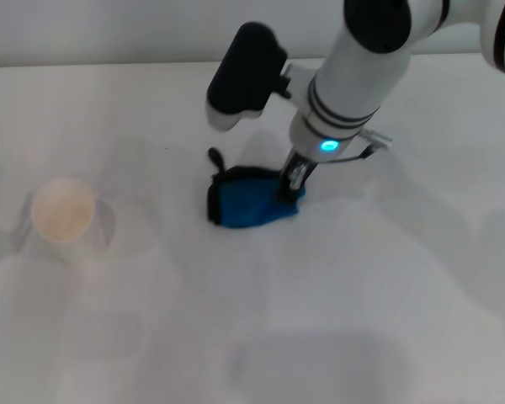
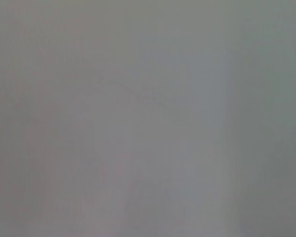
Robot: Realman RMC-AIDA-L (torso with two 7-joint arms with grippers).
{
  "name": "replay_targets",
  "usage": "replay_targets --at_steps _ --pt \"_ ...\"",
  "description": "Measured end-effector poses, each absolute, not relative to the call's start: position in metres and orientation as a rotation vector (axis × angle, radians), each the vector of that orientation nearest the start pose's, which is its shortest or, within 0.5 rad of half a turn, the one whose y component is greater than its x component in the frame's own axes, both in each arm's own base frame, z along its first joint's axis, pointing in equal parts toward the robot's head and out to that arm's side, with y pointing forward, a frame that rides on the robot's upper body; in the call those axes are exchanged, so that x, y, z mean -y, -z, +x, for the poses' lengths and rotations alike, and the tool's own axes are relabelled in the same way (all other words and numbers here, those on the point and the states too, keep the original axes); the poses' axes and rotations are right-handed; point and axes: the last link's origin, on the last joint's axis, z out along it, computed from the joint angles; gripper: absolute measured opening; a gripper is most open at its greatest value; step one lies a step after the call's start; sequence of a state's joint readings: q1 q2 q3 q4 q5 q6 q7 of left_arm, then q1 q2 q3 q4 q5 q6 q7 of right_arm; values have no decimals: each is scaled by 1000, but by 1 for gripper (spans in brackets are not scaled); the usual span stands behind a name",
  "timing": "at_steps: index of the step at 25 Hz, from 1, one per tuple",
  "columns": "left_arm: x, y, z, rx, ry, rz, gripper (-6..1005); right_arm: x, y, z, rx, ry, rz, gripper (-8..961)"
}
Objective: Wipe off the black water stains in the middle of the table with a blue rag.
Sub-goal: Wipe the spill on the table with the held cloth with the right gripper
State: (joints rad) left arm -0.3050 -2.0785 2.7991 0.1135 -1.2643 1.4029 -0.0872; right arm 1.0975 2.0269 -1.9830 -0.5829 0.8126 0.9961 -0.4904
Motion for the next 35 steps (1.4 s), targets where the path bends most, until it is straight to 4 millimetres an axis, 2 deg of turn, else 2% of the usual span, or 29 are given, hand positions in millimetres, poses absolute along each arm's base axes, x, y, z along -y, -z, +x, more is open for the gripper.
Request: replay_targets --at_steps 5,10,15,20,28,35 --pt "-271 13 -349 438 666 -1611 879 -427 85 167 -601 754 -2490 77" --pt "-272 11 -351 438 660 -1605 879 -430 79 165 -646 705 -2491 78" --pt "-273 10 -351 433 657 -1605 880 -428 68 176 -778 617 -2506 79" --pt "-276 8 -350 424 659 -1607 880 -420 55 198 -882 593 -2497 80" --pt "-278 8 -349 416 660 -1610 879 -421 14 250 -1047 605 -2314 81" --pt "-278 6 -350 408 648 -1611 879 -411 -23 272 -1151 531 -2208 83"
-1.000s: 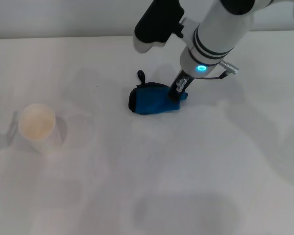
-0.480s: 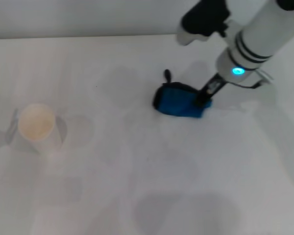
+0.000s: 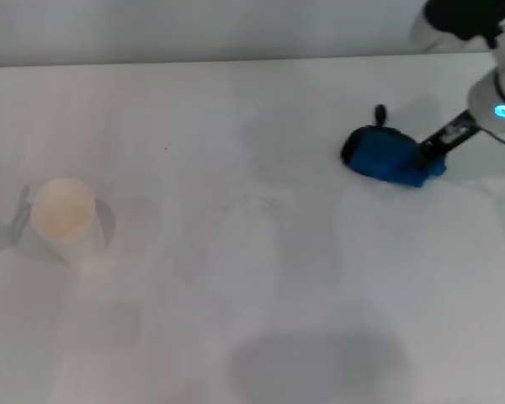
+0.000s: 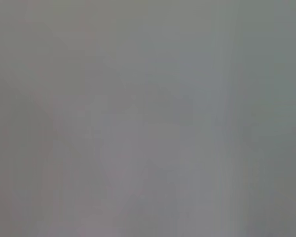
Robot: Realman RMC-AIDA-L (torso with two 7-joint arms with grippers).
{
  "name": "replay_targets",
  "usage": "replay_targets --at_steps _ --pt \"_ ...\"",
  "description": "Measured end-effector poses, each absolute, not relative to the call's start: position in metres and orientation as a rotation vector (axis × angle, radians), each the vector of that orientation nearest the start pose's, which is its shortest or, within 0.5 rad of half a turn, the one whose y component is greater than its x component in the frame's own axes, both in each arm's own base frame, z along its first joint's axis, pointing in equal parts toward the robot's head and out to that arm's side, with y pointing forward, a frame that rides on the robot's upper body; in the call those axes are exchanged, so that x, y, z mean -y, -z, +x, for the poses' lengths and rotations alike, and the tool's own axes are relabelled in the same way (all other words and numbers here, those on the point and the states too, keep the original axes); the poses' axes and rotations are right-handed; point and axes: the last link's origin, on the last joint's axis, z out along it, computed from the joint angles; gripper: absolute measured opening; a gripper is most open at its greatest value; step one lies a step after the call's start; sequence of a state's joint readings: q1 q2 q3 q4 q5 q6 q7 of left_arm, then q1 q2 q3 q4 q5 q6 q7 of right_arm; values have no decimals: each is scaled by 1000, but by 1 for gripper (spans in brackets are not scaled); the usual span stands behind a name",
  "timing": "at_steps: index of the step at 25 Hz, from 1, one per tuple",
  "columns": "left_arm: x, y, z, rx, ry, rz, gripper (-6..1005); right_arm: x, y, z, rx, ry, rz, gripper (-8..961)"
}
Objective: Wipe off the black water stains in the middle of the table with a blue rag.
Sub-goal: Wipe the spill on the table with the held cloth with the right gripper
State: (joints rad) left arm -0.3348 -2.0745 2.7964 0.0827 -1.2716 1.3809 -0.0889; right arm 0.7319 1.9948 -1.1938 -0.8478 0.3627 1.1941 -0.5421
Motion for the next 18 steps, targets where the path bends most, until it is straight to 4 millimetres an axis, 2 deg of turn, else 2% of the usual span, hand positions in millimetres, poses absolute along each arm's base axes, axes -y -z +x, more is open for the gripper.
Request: replay_targets --at_steps 4,12,18 --pt "-280 5 -350 405 643 -1614 880 -397 -41 284 -1211 492 -2152 83" --pt "-285 6 -349 408 636 -1624 880 -384 -54 298 -1258 486 -2094 85" --pt "-286 7 -349 406 638 -1626 879 -379 -54 306 -1281 503 -2084 86"
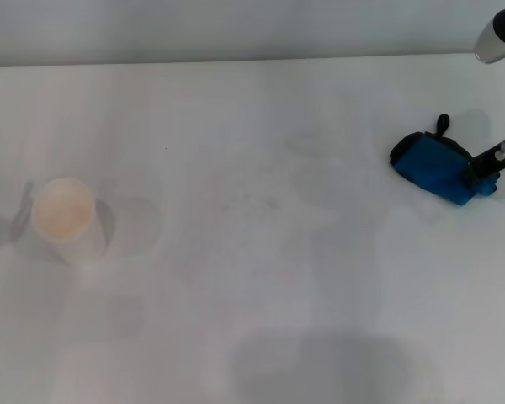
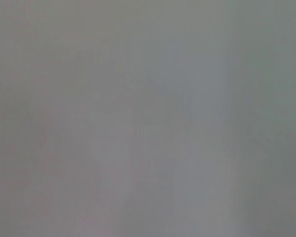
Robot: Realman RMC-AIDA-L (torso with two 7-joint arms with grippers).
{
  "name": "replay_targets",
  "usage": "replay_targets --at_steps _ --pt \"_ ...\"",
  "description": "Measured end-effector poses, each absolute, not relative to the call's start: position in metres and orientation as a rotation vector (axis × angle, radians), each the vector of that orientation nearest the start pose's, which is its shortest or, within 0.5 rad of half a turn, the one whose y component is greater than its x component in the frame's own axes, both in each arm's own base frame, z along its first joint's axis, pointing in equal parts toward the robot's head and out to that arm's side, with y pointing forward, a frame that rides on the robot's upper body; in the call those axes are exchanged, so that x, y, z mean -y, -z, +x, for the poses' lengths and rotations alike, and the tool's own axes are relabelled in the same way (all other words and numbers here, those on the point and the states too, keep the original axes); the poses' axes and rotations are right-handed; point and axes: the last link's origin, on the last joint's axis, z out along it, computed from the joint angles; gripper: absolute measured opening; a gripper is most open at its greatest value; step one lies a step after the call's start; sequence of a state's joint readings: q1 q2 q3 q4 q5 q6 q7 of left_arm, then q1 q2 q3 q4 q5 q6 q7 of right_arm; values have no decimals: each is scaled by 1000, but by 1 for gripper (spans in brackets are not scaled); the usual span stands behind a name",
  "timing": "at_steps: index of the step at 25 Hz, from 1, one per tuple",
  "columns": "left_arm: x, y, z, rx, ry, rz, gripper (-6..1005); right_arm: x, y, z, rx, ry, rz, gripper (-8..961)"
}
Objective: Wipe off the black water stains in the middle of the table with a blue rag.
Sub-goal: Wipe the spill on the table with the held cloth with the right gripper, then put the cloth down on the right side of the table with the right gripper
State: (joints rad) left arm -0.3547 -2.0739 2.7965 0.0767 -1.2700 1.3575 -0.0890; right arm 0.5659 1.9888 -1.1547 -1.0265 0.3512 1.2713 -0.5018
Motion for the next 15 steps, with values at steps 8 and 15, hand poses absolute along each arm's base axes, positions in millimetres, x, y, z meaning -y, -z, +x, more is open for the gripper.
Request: replay_targets --at_steps 8,15 --pt "-287 7 -348 402 639 -1630 880 -377 -50 304 -1280 515 -2108 88" --pt "-290 7 -348 406 628 -1637 880 -375 -39 296 -1250 546 -2177 89"
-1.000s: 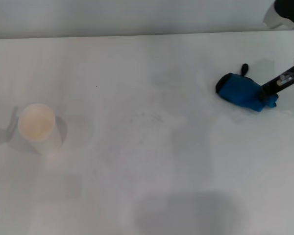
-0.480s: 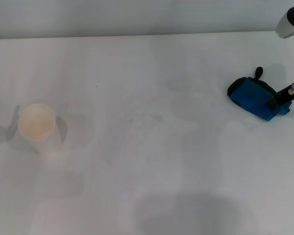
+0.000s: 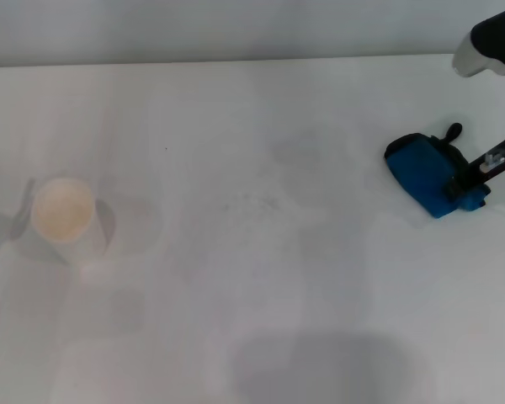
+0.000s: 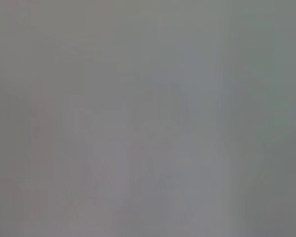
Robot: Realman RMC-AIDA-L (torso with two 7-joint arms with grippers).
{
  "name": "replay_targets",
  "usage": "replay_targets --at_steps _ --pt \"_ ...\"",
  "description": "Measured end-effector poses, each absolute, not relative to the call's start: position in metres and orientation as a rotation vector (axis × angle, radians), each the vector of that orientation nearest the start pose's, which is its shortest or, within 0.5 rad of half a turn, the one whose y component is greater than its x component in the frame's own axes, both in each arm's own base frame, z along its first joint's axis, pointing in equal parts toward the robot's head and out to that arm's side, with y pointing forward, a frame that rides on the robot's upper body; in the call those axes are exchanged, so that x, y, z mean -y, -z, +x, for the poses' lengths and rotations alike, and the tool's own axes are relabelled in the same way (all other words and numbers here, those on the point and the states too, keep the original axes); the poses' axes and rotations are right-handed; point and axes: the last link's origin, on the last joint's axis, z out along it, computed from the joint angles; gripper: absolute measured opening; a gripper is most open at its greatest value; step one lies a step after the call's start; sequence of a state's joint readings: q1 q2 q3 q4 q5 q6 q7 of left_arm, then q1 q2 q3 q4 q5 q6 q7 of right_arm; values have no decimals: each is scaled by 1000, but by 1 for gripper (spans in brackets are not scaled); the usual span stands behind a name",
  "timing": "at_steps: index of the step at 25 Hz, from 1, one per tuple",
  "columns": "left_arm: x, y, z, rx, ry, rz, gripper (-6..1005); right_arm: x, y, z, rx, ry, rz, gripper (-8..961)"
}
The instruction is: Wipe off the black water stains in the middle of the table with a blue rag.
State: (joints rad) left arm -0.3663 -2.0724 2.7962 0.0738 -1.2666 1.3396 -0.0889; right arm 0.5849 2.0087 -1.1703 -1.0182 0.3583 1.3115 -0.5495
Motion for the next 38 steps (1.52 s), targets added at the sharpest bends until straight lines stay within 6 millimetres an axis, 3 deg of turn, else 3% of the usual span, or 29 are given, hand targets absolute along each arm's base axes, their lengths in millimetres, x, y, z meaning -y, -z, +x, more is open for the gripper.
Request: replay_targets --at_steps 6,9,15,21,27,38 --pt "-293 7 -349 405 613 -1642 880 -379 -36 293 -1257 528 -2185 90" --pt "-294 6 -350 408 607 -1641 880 -381 -36 291 -1261 501 -2187 307" --pt "-295 6 -351 416 598 -1639 880 -384 -42 285 -1246 469 -2182 381" --pt "-296 6 -351 417 600 -1637 879 -392 -69 283 -1223 286 -2095 441" --pt "-297 6 -350 416 601 -1637 879 -398 -93 302 -1151 -14 -1989 438" --pt "-297 0 -355 440 599 -1600 879 -378 -91 357 -984 -515 -1824 431"
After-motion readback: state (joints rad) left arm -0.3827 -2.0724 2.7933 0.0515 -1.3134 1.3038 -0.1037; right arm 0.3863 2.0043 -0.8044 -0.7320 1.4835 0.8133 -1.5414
